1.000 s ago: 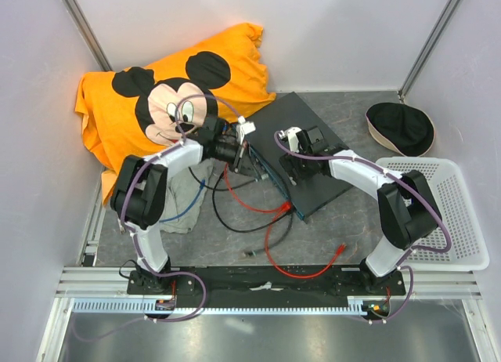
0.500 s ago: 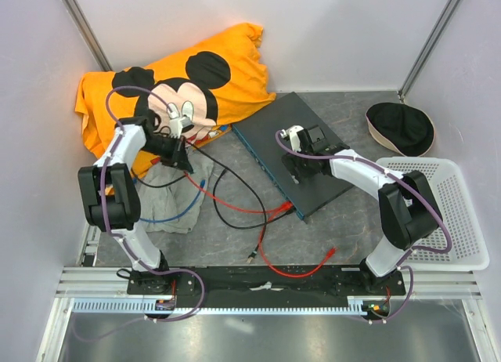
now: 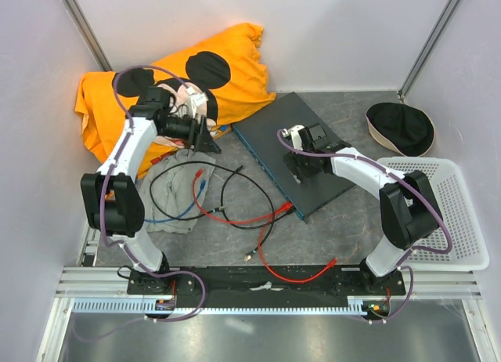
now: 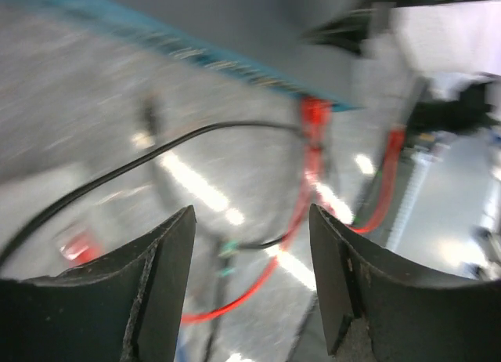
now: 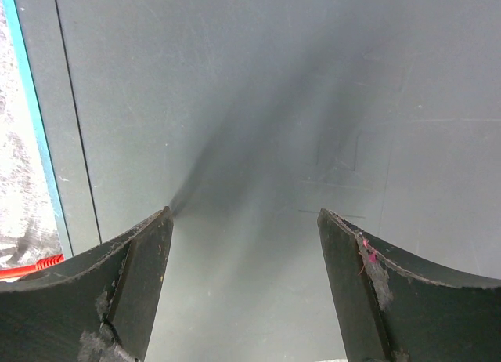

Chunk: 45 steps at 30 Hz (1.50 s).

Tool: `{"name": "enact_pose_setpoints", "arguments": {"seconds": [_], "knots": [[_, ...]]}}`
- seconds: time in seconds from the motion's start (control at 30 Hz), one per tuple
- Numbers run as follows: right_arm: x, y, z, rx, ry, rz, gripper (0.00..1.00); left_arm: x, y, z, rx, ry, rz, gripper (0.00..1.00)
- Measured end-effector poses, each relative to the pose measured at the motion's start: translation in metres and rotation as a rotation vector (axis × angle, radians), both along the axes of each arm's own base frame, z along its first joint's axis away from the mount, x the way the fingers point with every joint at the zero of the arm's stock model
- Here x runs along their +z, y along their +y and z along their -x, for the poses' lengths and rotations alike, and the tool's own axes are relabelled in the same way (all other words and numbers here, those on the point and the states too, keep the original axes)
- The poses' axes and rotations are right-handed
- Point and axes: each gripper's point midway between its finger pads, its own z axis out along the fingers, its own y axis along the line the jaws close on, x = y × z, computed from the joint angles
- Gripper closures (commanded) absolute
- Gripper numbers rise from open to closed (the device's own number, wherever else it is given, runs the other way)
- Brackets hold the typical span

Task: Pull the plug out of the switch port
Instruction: Place the connector at the center of the board, then pull the connector from the switch port.

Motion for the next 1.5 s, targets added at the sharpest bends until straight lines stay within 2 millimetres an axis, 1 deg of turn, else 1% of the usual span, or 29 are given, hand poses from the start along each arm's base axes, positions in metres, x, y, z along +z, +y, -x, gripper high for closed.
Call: {"name": "enact_pose_setpoints", "arguments": {"seconds": [0.07, 0.13, 0.2, 0.27, 0.3, 0.33, 0.4, 0.43, 0.53, 0.57, 0.63, 0.73, 0.9, 1.0, 1.07, 1.3, 1.33, 1.43, 1.5], "knots": [[0.000, -0.001, 0.001, 0.001, 0.005, 0.003, 0.16, 0.010, -0.027, 0.013, -0.072, 0.014, 0.062, 0.34], [0.000, -0.001, 0.002, 0.000, 0.006, 0.004, 0.16, 0.014, -0.058, 0.029, -0.154, 0.040, 0.104, 0.34], [0.003, -0.002, 0.003, -0.001, 0.002, 0.004, 0.16, 0.013, -0.086, 0.041, -0.227, 0.056, 0.126, 0.33], [0.007, -0.004, 0.005, -0.002, -0.008, 0.001, 0.15, 0.008, -0.112, 0.048, -0.279, 0.059, 0.140, 0.33], [0.009, -0.006, 0.007, -0.002, -0.012, 0.000, 0.15, 0.005, -0.121, 0.049, -0.293, 0.061, 0.148, 0.33], [0.011, -0.007, 0.010, -0.001, -0.015, 0.000, 0.15, 0.001, -0.132, 0.050, -0.305, 0.064, 0.162, 0.34], [0.014, -0.011, 0.015, 0.003, -0.022, 0.001, 0.15, -0.011, -0.145, 0.047, -0.303, 0.079, 0.188, 0.34], [0.015, -0.013, 0.017, 0.004, -0.023, 0.003, 0.15, -0.020, -0.151, 0.043, -0.295, 0.088, 0.199, 0.34], [0.015, -0.018, 0.025, 0.009, -0.013, 0.014, 0.15, -0.057, -0.166, 0.028, -0.267, 0.139, 0.222, 0.35], [0.014, -0.020, 0.027, 0.009, -0.006, 0.020, 0.15, -0.068, -0.170, 0.026, -0.262, 0.154, 0.224, 0.35], [0.012, -0.023, 0.030, 0.006, 0.008, 0.029, 0.15, -0.095, -0.178, 0.022, -0.253, 0.195, 0.221, 0.36], [0.011, -0.026, 0.032, 0.004, 0.020, 0.040, 0.15, -0.123, -0.187, 0.032, -0.258, 0.231, 0.203, 0.36], [0.008, -0.031, 0.035, -0.005, 0.035, 0.050, 0.15, -0.144, -0.203, 0.056, -0.288, 0.223, 0.177, 0.36], [0.006, -0.034, 0.036, -0.011, 0.040, 0.059, 0.14, -0.160, -0.204, 0.072, -0.294, 0.236, 0.149, 0.36], [0.006, -0.036, 0.037, -0.012, 0.046, 0.063, 0.14, -0.163, -0.204, 0.081, -0.309, 0.245, 0.153, 0.36], [0.001, -0.040, 0.044, -0.016, 0.074, 0.076, 0.14, -0.162, -0.208, 0.081, -0.308, 0.239, 0.166, 0.36], [0.000, -0.041, 0.045, -0.016, 0.078, 0.078, 0.14, -0.163, -0.209, 0.081, -0.307, 0.240, 0.169, 0.36], [-0.001, -0.042, 0.047, -0.017, 0.087, 0.083, 0.14, -0.163, -0.212, 0.081, -0.303, 0.243, 0.175, 0.42], [-0.002, -0.043, 0.048, -0.019, 0.089, 0.083, 0.14, -0.164, -0.214, 0.085, -0.310, 0.241, 0.176, 0.42]]}}
